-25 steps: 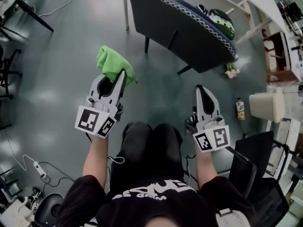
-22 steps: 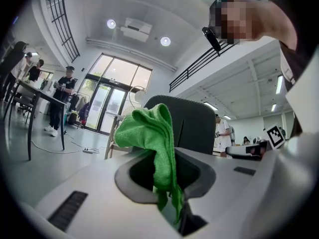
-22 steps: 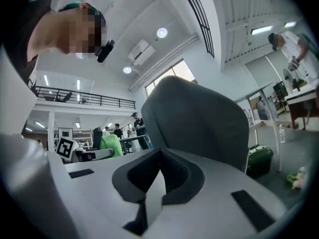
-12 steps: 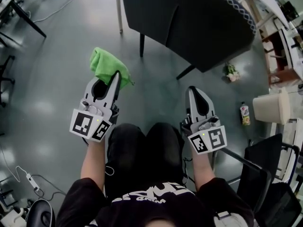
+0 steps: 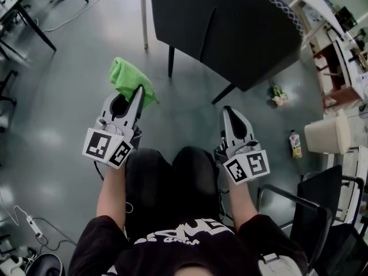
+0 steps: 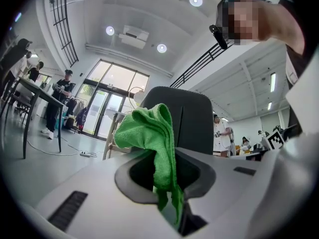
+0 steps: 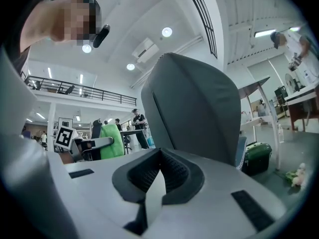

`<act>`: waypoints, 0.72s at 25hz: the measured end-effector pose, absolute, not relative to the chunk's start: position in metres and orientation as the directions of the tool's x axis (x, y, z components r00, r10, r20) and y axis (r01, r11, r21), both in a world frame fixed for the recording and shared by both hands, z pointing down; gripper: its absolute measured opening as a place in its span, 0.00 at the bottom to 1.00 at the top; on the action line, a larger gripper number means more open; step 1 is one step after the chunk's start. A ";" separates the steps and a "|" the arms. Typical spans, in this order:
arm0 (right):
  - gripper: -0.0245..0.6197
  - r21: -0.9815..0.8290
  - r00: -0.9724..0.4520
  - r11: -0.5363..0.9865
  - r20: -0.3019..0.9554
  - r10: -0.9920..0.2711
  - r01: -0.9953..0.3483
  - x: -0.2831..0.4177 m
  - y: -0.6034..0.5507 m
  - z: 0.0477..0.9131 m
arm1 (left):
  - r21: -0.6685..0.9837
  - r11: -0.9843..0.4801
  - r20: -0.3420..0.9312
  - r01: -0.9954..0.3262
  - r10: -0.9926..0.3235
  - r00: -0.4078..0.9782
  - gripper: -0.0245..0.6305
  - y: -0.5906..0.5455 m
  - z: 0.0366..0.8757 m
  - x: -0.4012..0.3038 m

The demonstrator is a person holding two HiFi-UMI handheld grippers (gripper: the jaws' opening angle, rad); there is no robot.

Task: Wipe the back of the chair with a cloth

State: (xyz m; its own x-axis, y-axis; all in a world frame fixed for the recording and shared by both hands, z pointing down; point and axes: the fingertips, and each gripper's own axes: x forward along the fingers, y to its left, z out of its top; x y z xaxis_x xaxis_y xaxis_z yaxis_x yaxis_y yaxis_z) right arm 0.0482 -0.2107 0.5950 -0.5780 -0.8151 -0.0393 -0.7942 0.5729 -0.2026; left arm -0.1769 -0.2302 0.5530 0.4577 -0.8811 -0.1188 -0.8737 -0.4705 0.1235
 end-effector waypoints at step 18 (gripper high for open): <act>0.03 -0.200 -0.584 0.581 -0.049 -0.810 -0.789 0.041 -0.198 0.588 | -0.004 -0.508 -0.231 -0.861 -0.838 0.495 0.14 -0.334 0.428 -0.195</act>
